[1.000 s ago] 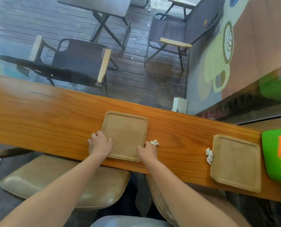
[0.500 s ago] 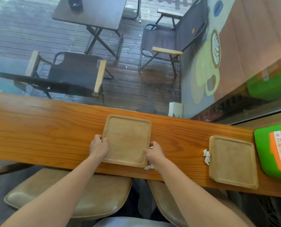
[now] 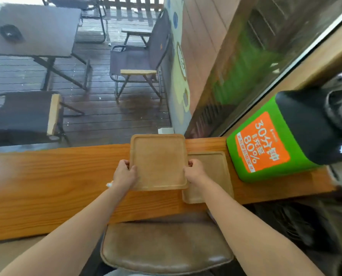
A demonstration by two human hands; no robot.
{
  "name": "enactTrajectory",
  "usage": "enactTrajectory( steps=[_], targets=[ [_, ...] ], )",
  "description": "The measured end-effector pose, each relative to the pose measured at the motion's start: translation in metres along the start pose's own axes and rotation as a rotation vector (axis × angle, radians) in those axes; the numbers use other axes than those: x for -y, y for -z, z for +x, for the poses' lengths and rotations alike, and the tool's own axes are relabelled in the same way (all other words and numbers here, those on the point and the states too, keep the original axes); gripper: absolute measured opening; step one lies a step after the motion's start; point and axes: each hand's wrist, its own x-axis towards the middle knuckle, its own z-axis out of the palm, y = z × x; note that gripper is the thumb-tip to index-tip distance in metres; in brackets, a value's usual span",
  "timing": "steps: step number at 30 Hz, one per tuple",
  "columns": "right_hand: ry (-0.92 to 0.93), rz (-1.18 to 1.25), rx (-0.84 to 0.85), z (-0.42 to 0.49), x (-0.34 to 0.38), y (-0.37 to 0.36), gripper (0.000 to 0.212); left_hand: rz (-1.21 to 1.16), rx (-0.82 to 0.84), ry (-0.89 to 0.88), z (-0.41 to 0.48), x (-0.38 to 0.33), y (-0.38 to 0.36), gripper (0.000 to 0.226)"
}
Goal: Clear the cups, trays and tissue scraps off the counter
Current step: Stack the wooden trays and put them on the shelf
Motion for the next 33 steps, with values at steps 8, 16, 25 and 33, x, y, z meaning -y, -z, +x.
enactTrajectory(
  steps=[8,16,25,33],
  targets=[
    [-0.023,-0.066,-0.102,0.027,-0.078,0.118,0.026,0.134,0.135,-0.066,-0.036,-0.041,-0.116,0.023],
    [-0.02,-0.055,-0.075,0.046,-0.116,0.137,0.02,0.225,0.119,-0.037,-0.045,-0.035,-0.16,0.022],
    [0.0,-0.197,-0.097,0.053,-0.121,0.129,0.025,0.265,-0.012,-0.03,-0.053,-0.026,-0.177,0.023],
    [-0.018,-0.259,-0.134,0.06,-0.12,0.121,0.017,0.388,-0.071,-0.05,-0.056,-0.025,-0.184,0.027]
  ],
)
